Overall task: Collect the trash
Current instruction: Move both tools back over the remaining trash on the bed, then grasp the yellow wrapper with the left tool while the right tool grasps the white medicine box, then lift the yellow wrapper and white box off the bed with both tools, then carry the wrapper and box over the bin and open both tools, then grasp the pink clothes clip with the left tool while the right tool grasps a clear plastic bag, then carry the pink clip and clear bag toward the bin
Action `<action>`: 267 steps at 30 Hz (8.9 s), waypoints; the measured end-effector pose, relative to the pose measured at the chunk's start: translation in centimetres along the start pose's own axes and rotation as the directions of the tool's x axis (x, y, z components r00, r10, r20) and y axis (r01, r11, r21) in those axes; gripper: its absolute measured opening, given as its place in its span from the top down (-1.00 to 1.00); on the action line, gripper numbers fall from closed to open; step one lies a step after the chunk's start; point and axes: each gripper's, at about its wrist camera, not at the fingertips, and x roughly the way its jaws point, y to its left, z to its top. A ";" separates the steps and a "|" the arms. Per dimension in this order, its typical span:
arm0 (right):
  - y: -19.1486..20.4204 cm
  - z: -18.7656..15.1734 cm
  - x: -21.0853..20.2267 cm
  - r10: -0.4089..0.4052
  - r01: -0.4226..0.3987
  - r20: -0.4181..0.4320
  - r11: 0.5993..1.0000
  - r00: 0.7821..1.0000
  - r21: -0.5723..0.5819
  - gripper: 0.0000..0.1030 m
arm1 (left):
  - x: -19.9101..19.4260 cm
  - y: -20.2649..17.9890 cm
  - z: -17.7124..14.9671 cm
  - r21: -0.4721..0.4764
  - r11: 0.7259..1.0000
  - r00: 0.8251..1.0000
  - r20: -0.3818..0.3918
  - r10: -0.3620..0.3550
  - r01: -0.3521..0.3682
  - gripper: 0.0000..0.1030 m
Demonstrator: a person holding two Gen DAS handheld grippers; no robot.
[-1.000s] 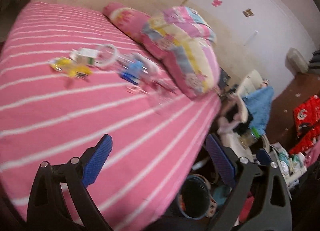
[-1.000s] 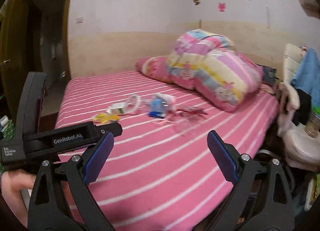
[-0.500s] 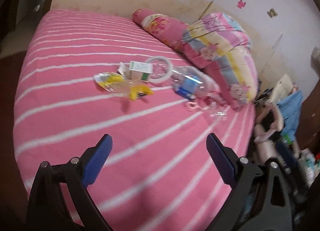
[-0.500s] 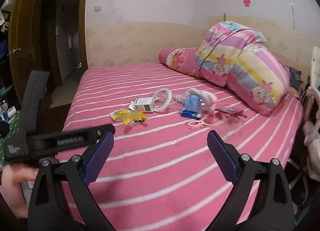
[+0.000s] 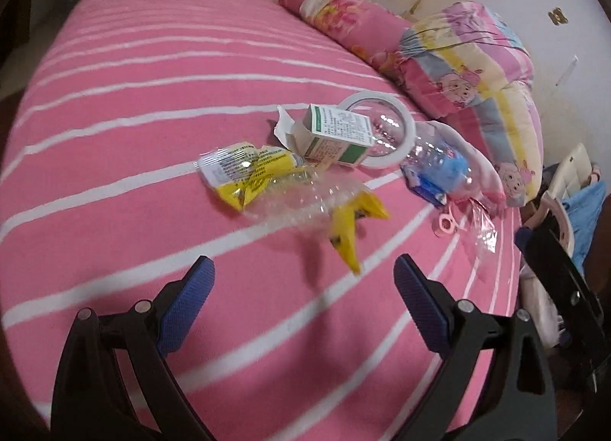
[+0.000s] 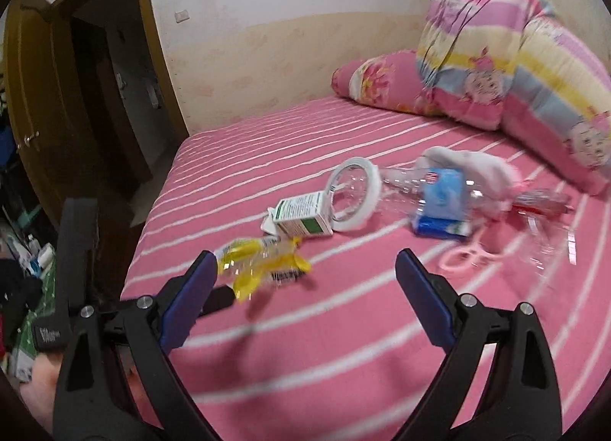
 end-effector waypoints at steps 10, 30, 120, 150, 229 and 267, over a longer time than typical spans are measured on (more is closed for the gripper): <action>-1.2 4.8 10.5 0.055 -0.056 -0.111 0.998 0.992 -0.005 -0.84 | 4.9 0.3 3.4 -0.019 1.000 0.998 -0.070 0.001 -0.003 -0.79; -0.2 4.2 21.2 0.008 -0.044 -0.316 0.993 0.949 -0.106 -0.46 | 6.8 -0.6 3.7 0.119 0.990 0.997 -0.030 0.073 -0.069 0.03; -6.4 -5.6 -17.5 -0.040 0.051 -0.059 0.979 0.997 0.196 -0.40 | -9.4 -13.8 -12.3 0.154 0.958 0.965 0.071 -0.253 0.240 -0.03; -30.8 -22.4 -42.6 -0.455 0.458 -0.156 0.692 0.877 0.558 -0.41 | 0.9 -45.5 -32.4 0.397 0.756 0.805 -0.523 -0.279 0.520 -0.03; -27.3 -2.6 2.3 -0.305 0.402 -0.315 0.861 0.899 0.311 0.62 | 17.7 -22.2 -0.3 0.546 0.824 0.986 -0.145 -0.084 0.151 0.17; -16.7 -6.0 -21.8 -0.084 0.073 0.022 0.946 0.996 0.316 0.97 | -6.0 -24.0 -13.2 0.342 0.900 0.960 -0.025 -0.278 0.270 0.44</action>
